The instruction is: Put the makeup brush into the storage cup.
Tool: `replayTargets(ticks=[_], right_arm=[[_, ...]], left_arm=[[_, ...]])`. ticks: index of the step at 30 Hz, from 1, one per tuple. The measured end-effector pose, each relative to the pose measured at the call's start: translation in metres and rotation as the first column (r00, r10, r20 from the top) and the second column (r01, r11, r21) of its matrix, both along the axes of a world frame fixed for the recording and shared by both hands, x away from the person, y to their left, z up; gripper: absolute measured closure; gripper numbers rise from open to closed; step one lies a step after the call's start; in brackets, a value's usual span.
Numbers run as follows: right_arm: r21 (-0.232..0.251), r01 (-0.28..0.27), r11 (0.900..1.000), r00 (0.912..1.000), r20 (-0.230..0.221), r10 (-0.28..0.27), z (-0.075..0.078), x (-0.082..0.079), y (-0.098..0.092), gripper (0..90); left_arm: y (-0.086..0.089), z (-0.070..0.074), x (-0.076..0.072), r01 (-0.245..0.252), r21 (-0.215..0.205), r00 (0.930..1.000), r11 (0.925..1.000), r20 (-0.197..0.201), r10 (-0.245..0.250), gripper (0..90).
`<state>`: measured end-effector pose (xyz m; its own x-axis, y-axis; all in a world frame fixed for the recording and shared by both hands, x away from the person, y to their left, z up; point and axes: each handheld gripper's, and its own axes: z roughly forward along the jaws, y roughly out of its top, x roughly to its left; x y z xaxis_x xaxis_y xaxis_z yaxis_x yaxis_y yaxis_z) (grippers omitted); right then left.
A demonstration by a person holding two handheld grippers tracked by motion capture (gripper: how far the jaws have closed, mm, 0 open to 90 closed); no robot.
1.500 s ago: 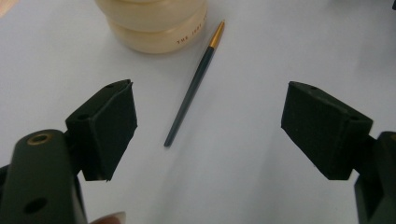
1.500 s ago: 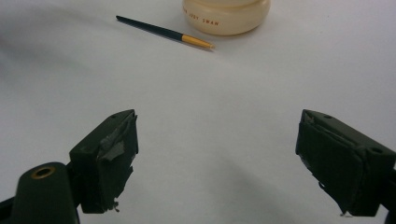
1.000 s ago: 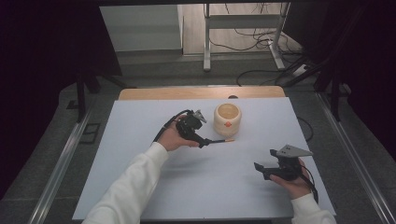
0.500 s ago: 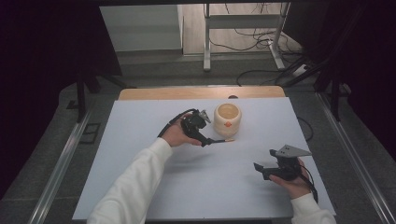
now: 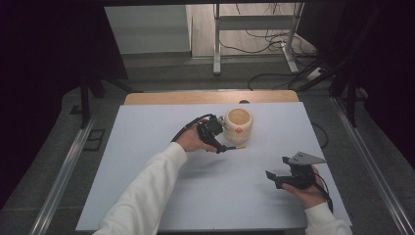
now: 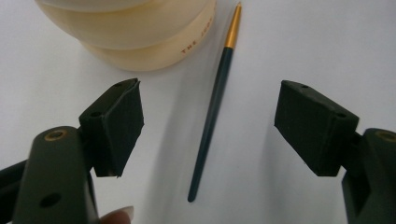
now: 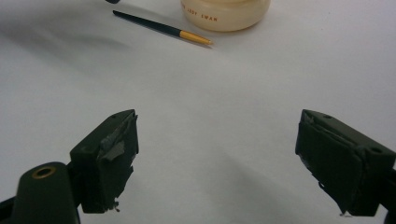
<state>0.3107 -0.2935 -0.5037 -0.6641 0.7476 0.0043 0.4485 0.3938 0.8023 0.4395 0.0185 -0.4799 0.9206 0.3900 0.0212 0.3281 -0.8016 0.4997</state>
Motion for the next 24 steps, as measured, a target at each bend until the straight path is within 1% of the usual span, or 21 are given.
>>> replayTargets(ticks=[2, 3, 4, 6, 7, 8, 10, 12, 16, 20, 24], right_arm=[[0.000, -0.001, 1.000, 1.0000, 0.001, 0.001, 0.000, 0.000, 0.000, 14.0], [0.001, -0.002, 1.000, 1.0000, 0.000, 0.002, 0.000, 0.000, 0.000, 14.0], [0.000, -0.003, 1.000, 1.0000, 0.001, 0.003, 0.000, 0.000, 0.000, 14.0], [-0.003, -0.004, 1.000, 1.0000, 0.001, 0.004, 0.000, 0.000, 0.001, 14.0], [-0.004, -0.004, 1.000, 1.0000, 0.002, 0.004, 0.000, 0.000, 0.001, 14.0], [-0.003, -0.005, 1.000, 1.0000, 0.001, 0.005, 0.000, 0.000, 0.001, 14.0], [-0.004, -0.006, 1.000, 1.0000, 0.002, 0.006, 0.000, 0.000, 0.001, 14.0], [-0.005, -0.006, 1.000, 1.0000, 0.003, 0.006, 0.000, 0.000, 0.001, 14.0], [-0.010, -0.007, 1.000, 1.0000, 0.002, 0.007, 0.000, 0.000, 0.001, 14.0], [-0.010, -0.007, 1.000, 1.0000, 0.002, 0.007, 0.000, 0.000, 0.001, 14.0], [-0.011, -0.008, 1.000, 1.0000, 0.003, 0.008, 0.000, 0.000, 0.001, 14.0]], left_arm=[[-0.001, -0.002, 0.002, -0.001, -0.001, 1.0000, 1.0000, -0.007, 0.001, 25.1], [-0.001, -0.004, 0.002, 0.005, 0.012, 1.0000, 0.9999, -0.005, -0.005, 25.4], [-0.001, -0.004, 0.002, 0.005, 0.012, 1.0000, 0.9999, -0.005, -0.005, 25.4], [-0.002, -0.009, 0.003, 0.010, 0.025, 0.9998, 0.9996, -0.016, -0.010, 25.2], [-0.002, -0.009, 0.003, 0.010, 0.025, 0.9998, 0.9996, -0.016, -0.010, 25.1], [-0.002, -0.011, 0.004, 0.012, 0.034, 0.9998, 0.9993, -0.015, -0.011, 24.9], [-0.003, -0.013, 0.004, 0.014, 0.031, 0.9997, 0.9994, -0.023, -0.013, 24.9], [-0.005, -0.014, 0.004, 0.021, 0.040, 0.9997, 0.9990, -0.016, -0.020, 24.9], [-0.006, -0.017, 0.004, 0.020, 0.049, 0.9996, 0.9986, -0.019, -0.019, 24.9], [-0.007, -0.020, 0.005, 0.017, 0.048, 0.9995, 0.9987, -0.029, -0.015, 27.9], [-0.007, -0.024, 0.007, 0.020, 0.058, 0.9992, 0.9981, -0.034, -0.018, 32.4]])
